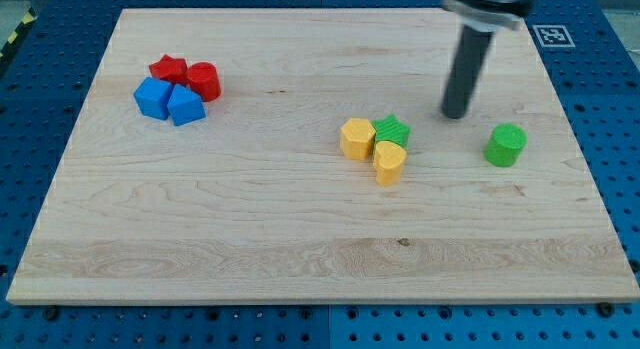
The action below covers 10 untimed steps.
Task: Move the green circle above the green star
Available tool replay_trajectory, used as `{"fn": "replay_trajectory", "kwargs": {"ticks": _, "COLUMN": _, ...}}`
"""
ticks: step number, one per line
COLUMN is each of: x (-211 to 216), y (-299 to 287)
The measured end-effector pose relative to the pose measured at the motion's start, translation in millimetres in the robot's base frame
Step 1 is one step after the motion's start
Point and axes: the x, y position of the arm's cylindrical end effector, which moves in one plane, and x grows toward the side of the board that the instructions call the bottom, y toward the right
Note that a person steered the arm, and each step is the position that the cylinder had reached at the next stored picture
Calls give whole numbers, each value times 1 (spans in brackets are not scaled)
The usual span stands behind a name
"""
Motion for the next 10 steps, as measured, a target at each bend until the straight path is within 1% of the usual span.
{"fn": "replay_trajectory", "kwargs": {"ticks": 1, "x": 20, "y": 63}}
{"fn": "replay_trajectory", "kwargs": {"ticks": 2, "x": 56, "y": 59}}
{"fn": "replay_trajectory", "kwargs": {"ticks": 3, "x": 76, "y": 45}}
{"fn": "replay_trajectory", "kwargs": {"ticks": 4, "x": 70, "y": 38}}
{"fn": "replay_trajectory", "kwargs": {"ticks": 5, "x": 49, "y": 37}}
{"fn": "replay_trajectory", "kwargs": {"ticks": 6, "x": 40, "y": 11}}
{"fn": "replay_trajectory", "kwargs": {"ticks": 8, "x": 39, "y": -56}}
{"fn": "replay_trajectory", "kwargs": {"ticks": 10, "x": 39, "y": -79}}
